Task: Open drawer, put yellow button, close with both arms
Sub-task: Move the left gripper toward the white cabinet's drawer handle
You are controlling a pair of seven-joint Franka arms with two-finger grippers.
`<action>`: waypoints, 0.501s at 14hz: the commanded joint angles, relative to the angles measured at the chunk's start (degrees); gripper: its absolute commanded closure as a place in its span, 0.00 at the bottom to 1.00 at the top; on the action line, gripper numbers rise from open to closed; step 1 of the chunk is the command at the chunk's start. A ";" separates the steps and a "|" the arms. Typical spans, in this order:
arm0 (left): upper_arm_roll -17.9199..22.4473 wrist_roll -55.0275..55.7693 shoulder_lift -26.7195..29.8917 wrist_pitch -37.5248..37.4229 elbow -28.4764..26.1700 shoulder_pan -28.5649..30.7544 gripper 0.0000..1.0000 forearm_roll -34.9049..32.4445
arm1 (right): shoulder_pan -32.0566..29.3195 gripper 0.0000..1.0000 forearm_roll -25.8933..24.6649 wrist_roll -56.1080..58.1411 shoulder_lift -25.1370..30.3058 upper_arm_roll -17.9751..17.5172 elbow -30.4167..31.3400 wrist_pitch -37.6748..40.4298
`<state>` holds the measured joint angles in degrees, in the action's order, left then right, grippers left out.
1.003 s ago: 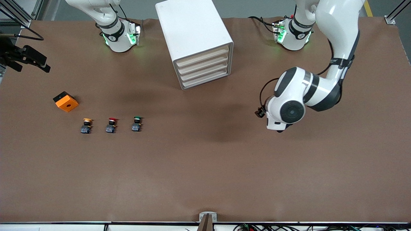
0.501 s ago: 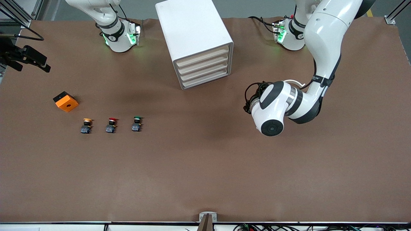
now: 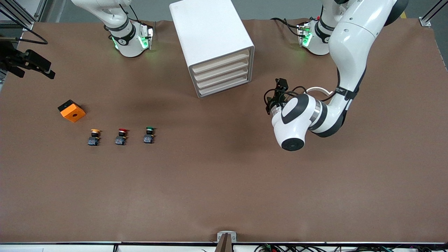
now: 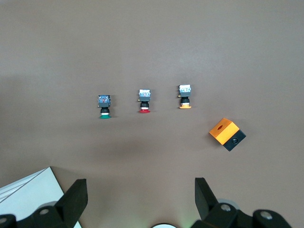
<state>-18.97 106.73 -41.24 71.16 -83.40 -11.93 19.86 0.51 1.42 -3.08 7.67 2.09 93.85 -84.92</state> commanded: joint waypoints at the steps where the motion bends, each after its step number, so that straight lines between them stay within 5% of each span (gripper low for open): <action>1: -0.63 5.23 -2.70 -1.64 1.84 0.42 0.00 5.08 | 0.46 0.00 0.07 -0.97 1.21 0.02 0.81 -0.07; 7: -0.63 15.77 -4.11 -2.96 1.84 -0.19 0.00 13.08 | 0.46 0.00 0.07 -0.97 1.21 0.02 0.81 -0.16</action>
<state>-19.15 118.28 -44.41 69.70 -83.27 -12.17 30.62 0.51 1.42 -3.08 7.67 2.04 93.85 -84.93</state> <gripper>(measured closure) 0.000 0.000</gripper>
